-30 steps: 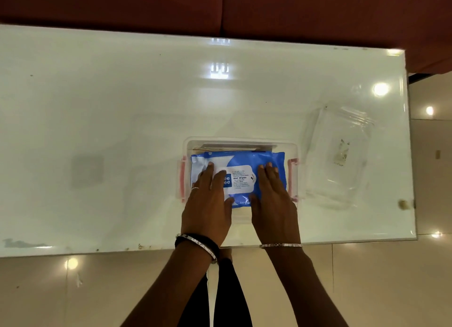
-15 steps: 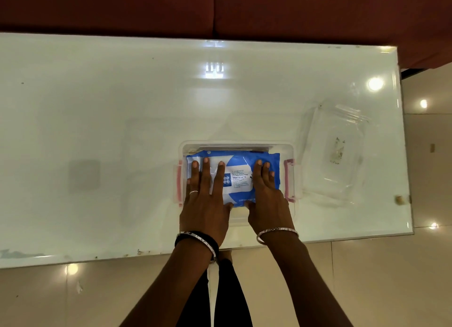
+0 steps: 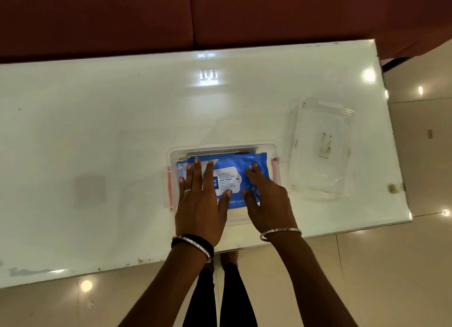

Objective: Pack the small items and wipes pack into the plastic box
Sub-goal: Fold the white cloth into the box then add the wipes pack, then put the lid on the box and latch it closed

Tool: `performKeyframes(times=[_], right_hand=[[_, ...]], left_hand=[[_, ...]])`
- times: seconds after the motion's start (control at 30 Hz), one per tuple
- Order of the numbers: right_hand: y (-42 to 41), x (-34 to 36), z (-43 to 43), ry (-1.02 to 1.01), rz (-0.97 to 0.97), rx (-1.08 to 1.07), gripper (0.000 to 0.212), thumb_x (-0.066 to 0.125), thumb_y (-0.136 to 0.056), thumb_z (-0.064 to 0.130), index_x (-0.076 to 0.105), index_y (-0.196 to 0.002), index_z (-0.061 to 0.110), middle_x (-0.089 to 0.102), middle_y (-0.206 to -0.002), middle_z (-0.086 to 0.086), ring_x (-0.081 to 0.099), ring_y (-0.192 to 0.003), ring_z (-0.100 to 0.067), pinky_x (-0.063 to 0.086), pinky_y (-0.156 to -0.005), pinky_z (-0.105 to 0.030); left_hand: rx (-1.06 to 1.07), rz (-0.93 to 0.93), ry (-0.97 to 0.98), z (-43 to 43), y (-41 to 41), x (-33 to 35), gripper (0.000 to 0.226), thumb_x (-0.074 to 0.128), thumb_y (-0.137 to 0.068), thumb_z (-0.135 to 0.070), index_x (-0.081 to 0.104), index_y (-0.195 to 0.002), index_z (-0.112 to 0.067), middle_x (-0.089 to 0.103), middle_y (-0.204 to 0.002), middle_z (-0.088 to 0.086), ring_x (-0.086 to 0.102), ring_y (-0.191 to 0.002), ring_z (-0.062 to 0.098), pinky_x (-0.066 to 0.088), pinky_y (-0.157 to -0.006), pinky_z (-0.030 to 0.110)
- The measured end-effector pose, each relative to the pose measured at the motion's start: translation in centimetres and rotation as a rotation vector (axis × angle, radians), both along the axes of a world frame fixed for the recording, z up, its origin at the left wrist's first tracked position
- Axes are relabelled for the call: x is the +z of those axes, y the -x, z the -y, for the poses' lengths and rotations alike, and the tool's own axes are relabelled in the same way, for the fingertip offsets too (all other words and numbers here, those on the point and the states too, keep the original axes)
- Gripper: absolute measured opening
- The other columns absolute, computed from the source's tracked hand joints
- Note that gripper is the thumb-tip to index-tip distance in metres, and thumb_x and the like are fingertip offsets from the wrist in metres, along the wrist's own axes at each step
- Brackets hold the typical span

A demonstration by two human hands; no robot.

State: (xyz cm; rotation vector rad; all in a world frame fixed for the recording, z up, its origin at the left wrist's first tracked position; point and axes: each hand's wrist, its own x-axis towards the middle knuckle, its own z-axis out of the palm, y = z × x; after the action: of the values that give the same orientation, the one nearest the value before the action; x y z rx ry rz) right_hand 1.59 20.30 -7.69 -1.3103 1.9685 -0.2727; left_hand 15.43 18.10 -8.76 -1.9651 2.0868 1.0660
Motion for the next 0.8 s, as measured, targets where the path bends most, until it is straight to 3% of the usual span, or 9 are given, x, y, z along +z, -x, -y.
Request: performKeyframes(times=[0.07,0.13,0.17,0.23,0.37,0.53,0.67,0.8], right_hand=[[0.5,0.8,-0.4,0.201,0.060,-0.196,0.032,0.064,-0.091,0.013,0.065,-0.123,0.011,0.071,-0.119,-0.006,0.068,-0.102,-0.011,0.054,-0.092,-0.027],[1.7,1.4,-0.9,0.312,0.117,-0.380,0.019,0.064,-0.091,0.011,0.074,-0.105,0.018,0.076,-0.093,0.007,0.068,-0.082,0.006,0.053,-0.075,-0.010],[2.4,1.5,-1.1,0.336,0.148,-0.471,0.017,0.064,-0.091,0.012,0.074,-0.100,0.021,0.075,-0.086,0.012,0.068,-0.078,0.007,0.052,-0.070,-0.008],[4.5,1.6,-1.6,0.366,0.220,-0.674,0.017,0.061,-0.092,0.012,0.074,-0.097,0.021,0.076,-0.081,0.009,0.072,-0.074,-0.003,0.056,-0.068,-0.016],[9.1,0.0,-3.2,0.347,0.254,-1.028,0.021,0.060,-0.088,0.004,0.073,-0.091,0.019,0.075,-0.080,-0.003,0.072,-0.076,-0.020,0.057,-0.067,-0.030],[14.2,-3.7,-4.8,-0.003,0.497,-1.546,0.014,0.061,-0.086,-0.001,0.067,-0.098,0.004,0.065,-0.084,-0.014,0.065,-0.075,-0.027,0.054,-0.060,-0.032],[15.7,-5.6,-5.7,-0.174,0.616,-1.624,0.005,0.062,-0.087,0.005,0.064,-0.083,0.005,0.065,-0.086,-0.013,0.067,-0.077,-0.027,0.055,-0.059,-0.035],[16.3,-6.3,-5.4,-0.233,0.675,-1.613,0.004,0.065,-0.086,0.009,0.065,-0.087,0.005,0.065,-0.088,-0.014,0.068,-0.077,-0.027,0.057,-0.061,-0.036]], left_hand=[[0.076,-0.113,0.046,0.2,0.4,1.3,0.060,0.046,-0.095,-0.042,0.028,-0.148,-0.023,0.024,-0.159,0.004,0.020,-0.148,0.023,0.030,-0.116,0.043],[0.089,-0.198,0.156,0.7,1.5,2.3,0.042,0.053,-0.095,-0.030,0.048,-0.136,-0.019,0.050,-0.143,0.005,0.045,-0.134,0.023,0.041,-0.108,0.044],[0.087,-0.232,0.218,1.1,2.1,2.8,0.036,0.055,-0.094,-0.024,0.054,-0.129,-0.017,0.059,-0.133,0.005,0.053,-0.125,0.023,0.045,-0.103,0.043],[0.076,-0.280,0.310,2.5,4.1,3.7,0.028,0.056,-0.093,-0.018,0.059,-0.121,-0.014,0.066,-0.119,0.004,0.061,-0.111,0.022,0.050,-0.095,0.039],[0.002,-0.353,0.368,5.9,8.8,3.9,0.026,0.054,-0.093,-0.016,0.060,-0.119,-0.015,0.067,-0.112,0.002,0.060,-0.105,0.021,0.048,-0.093,0.038],[-0.086,-0.436,0.228,11.2,15.3,1.2,0.030,0.053,-0.092,-0.019,0.058,-0.122,-0.015,0.066,-0.115,0.002,0.061,-0.106,0.019,0.049,-0.091,0.037],[-0.221,-0.363,0.070,14.6,20.4,-1.9,0.038,0.050,-0.094,-0.017,0.049,-0.132,-0.016,0.056,-0.131,0.006,0.055,-0.117,0.023,0.044,-0.095,0.033],[-0.366,-0.251,-0.049,16.8,24.6,-4.0,0.053,0.043,-0.097,-0.020,0.029,-0.148,-0.017,0.036,-0.149,0.009,0.038,-0.135,0.029,0.033,-0.108,0.037]])
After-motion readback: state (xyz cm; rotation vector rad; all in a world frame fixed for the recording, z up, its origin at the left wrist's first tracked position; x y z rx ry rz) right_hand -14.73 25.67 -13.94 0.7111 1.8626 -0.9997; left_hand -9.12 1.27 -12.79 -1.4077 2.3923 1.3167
